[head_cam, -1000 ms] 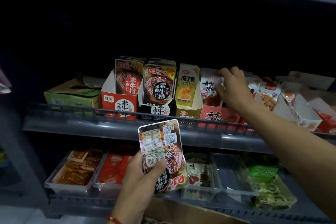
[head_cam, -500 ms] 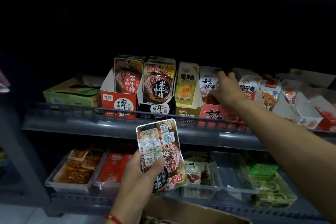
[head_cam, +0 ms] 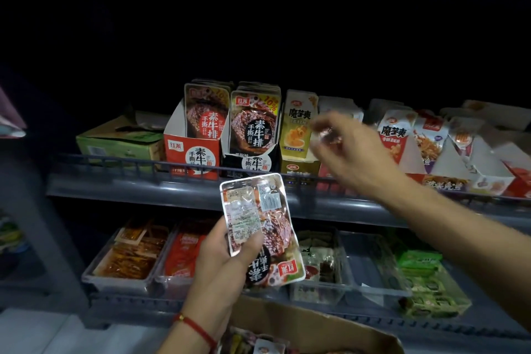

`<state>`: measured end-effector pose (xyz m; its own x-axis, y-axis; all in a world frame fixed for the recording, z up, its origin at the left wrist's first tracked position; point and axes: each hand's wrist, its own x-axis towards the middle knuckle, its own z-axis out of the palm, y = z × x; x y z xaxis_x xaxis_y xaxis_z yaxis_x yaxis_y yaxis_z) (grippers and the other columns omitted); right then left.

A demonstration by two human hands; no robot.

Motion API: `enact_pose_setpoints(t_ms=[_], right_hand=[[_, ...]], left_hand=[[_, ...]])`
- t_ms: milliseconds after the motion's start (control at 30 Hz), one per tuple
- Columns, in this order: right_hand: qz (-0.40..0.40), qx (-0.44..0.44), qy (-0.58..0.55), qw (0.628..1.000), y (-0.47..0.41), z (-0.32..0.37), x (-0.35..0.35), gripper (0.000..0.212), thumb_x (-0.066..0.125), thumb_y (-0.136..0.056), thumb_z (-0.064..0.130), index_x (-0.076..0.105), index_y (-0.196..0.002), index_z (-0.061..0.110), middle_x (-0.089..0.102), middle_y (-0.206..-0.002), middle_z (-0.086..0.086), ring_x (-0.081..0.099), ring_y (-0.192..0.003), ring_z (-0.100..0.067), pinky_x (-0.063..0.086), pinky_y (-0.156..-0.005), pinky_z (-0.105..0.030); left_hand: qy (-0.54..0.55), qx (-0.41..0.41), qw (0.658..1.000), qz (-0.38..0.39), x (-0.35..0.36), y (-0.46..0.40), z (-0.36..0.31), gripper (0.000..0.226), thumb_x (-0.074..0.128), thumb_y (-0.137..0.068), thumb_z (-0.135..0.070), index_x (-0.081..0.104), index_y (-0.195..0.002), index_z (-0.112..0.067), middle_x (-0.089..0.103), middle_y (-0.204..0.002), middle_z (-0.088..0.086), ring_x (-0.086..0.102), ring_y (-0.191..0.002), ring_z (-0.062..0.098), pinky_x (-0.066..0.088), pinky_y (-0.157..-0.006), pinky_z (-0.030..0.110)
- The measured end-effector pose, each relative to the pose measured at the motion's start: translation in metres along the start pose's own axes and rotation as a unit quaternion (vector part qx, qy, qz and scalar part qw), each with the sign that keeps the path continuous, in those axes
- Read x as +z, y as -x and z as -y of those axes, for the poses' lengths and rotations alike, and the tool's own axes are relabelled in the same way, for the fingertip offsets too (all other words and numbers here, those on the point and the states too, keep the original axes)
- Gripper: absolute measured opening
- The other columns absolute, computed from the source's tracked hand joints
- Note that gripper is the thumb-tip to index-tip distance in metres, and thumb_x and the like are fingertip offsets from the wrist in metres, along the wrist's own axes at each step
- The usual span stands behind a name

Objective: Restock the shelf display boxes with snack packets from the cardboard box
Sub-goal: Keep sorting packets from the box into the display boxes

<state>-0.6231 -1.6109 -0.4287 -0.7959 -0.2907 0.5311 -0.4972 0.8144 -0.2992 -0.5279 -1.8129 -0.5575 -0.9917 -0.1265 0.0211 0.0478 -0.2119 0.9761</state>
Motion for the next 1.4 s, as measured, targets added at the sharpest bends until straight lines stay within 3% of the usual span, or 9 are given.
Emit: enact_pose_setpoints(t_ms=[200, 367, 467, 567, 800, 933, 1067, 1167, 1400], right_hand=[[0.21, 0.08, -0.268, 0.937, 0.056, 0.021, 0.014, 0.069, 0.078, -0.082, 0.036, 0.042, -0.141, 0.045, 0.061, -0.119, 0.013, 0.069, -0.104, -0.009, 0.062, -0.084, -0.035], [-0.009, -0.107, -0.142, 0.984, 0.078, 0.025, 0.022, 0.018, 0.076, -0.084, 0.025, 0.068, -0.1, 0.022, 0.071, -0.098, 0.013, 0.068, -0.091, -0.001, 0.059, -0.079, -0.029], [-0.048, -0.241, -0.058, 0.967, 0.097, 0.024, 0.031, 0.015, 0.075, -0.086, 0.018, 0.07, -0.101, 0.014, 0.069, -0.106, 0.002, 0.067, -0.099, -0.015, 0.057, -0.08, -0.036], [0.078, -0.29, 0.018, 0.954, 0.109, 0.019, 0.036, 0.037, 0.073, -0.083, 0.011, 0.069, -0.12, 0.014, 0.062, -0.129, -0.001, 0.058, -0.124, -0.018, 0.051, -0.102, -0.042], [0.062, -0.072, -0.091, 0.991, 0.087, 0.032, 0.027, 0.054, 0.064, -0.093, 0.015, 0.048, -0.143, 0.027, 0.041, -0.15, 0.012, 0.038, -0.141, -0.002, 0.04, -0.117, -0.036], [0.178, 0.077, -0.222, 0.955, 0.041, 0.056, 0.015, 0.033, 0.07, -0.091, 0.03, 0.063, -0.123, 0.028, 0.069, -0.116, 0.009, 0.069, -0.101, -0.005, 0.062, -0.085, -0.032], [0.027, 0.025, -0.222, 0.974, -0.021, 0.063, -0.013, 0.012, 0.071, -0.093, 0.026, 0.067, -0.082, 0.028, 0.068, -0.075, 0.022, 0.064, -0.069, 0.008, 0.051, -0.061, -0.01], [-0.121, 0.002, -0.177, 0.977, -0.072, 0.064, -0.033, 0.009, 0.072, -0.093, 0.03, 0.066, -0.087, 0.031, 0.065, -0.078, 0.018, 0.06, -0.069, 0.015, 0.047, -0.059, -0.007], [-0.08, -0.006, -0.041, 0.996, -0.11, 0.051, 0.013, 0.014, 0.066, -0.097, 0.03, 0.066, -0.112, 0.029, 0.058, -0.09, 0.017, 0.053, -0.079, 0.009, 0.039, -0.065, -0.006]], left_hand=[[-0.107, 0.053, 0.99, 0.072, -0.002, 0.003, -0.013, 0.03, 0.076, -0.088, -0.013, 0.072, -0.11, -0.032, 0.078, -0.109, -0.009, 0.073, -0.105, 0.014, 0.058, -0.092, 0.04], [-0.054, -0.019, 0.986, -0.155, -0.009, 0.006, -0.014, 0.04, 0.068, -0.089, 0.0, 0.063, -0.111, -0.034, 0.068, -0.121, 0.005, 0.066, -0.107, 0.02, 0.054, -0.082, 0.033], [0.223, -0.15, 0.963, -0.013, -0.004, 0.02, -0.029, 0.034, 0.049, -0.1, -0.024, 0.066, -0.124, -0.007, 0.068, -0.123, 0.026, 0.066, -0.11, 0.04, 0.056, -0.082, 0.047], [0.205, -0.098, 0.972, 0.061, 0.004, 0.025, -0.031, 0.031, 0.054, -0.097, -0.008, 0.068, -0.124, -0.01, 0.071, -0.119, 0.025, 0.068, -0.102, 0.037, 0.055, -0.085, 0.046], [-0.037, 0.008, 0.999, 0.008, -0.01, 0.022, -0.03, 0.059, 0.064, -0.089, 0.014, 0.064, -0.119, -0.036, 0.079, -0.106, 0.0, 0.074, -0.103, 0.02, 0.056, -0.097, 0.052], [-0.054, 0.016, 0.998, 0.019, -0.013, 0.021, -0.035, 0.058, 0.068, -0.09, 0.006, 0.057, -0.124, -0.04, 0.079, -0.103, -0.003, 0.075, -0.099, 0.017, 0.059, -0.093, 0.048], [-0.046, 0.066, 0.991, -0.11, -0.034, 0.008, -0.038, 0.06, 0.079, -0.085, -0.009, 0.054, -0.134, -0.032, 0.076, -0.106, -0.006, 0.072, -0.091, 0.006, 0.06, -0.074, 0.022], [-0.015, 0.054, 0.986, -0.158, -0.045, 0.0, -0.038, 0.052, 0.079, -0.086, -0.012, 0.055, -0.129, -0.031, 0.073, -0.11, -0.003, 0.071, -0.097, 0.013, 0.061, -0.087, 0.038], [0.005, 0.034, 0.985, -0.171, -0.048, -0.004, -0.031, 0.047, 0.078, -0.087, -0.017, 0.056, -0.125, -0.034, 0.076, -0.098, -0.007, 0.074, -0.091, 0.02, 0.062, -0.079, 0.038]])
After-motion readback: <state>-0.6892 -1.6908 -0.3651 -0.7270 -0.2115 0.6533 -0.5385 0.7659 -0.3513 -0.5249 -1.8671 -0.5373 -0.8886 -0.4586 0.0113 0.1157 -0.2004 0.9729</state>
